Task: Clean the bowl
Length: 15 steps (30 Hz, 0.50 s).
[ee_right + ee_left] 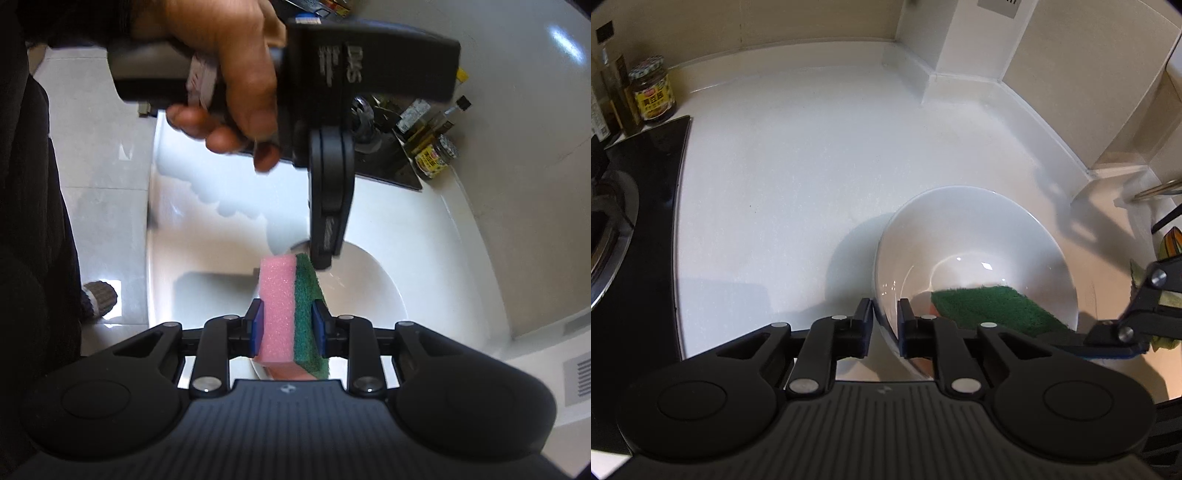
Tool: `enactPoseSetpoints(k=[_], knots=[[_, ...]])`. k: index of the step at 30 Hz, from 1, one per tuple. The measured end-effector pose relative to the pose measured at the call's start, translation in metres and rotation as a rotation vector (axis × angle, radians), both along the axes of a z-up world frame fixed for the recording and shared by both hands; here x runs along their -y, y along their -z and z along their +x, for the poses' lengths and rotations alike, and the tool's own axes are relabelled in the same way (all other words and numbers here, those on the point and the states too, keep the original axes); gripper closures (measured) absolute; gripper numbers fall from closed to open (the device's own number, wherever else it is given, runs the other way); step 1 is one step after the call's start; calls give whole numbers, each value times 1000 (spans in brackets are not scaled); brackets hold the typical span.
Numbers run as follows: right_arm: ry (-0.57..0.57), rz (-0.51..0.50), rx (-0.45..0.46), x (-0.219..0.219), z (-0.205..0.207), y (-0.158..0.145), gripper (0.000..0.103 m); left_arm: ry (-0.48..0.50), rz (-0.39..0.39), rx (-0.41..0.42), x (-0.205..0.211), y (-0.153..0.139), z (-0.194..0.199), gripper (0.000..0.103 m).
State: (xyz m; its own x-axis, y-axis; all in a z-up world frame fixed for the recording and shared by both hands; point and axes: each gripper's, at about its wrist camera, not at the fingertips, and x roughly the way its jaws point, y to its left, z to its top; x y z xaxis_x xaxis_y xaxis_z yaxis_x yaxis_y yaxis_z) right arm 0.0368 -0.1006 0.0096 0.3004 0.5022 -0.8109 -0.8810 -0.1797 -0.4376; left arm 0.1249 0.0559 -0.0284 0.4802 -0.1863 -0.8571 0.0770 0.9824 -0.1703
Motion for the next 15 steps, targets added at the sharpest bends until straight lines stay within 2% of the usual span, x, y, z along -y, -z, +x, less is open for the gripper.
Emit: enactPoseSetpoints(k=[6,9,15], knots=[[-74,-54,25,15,-4,-9,80,52,41,-14,-3,-3,21,93],[-75,-46,18,15,-3,-9,80,5,38,-13,-3,-5,13,93],[-86,-46,50,7,-10,3,79,-84,-19,5,-6,-5,-15,92]])
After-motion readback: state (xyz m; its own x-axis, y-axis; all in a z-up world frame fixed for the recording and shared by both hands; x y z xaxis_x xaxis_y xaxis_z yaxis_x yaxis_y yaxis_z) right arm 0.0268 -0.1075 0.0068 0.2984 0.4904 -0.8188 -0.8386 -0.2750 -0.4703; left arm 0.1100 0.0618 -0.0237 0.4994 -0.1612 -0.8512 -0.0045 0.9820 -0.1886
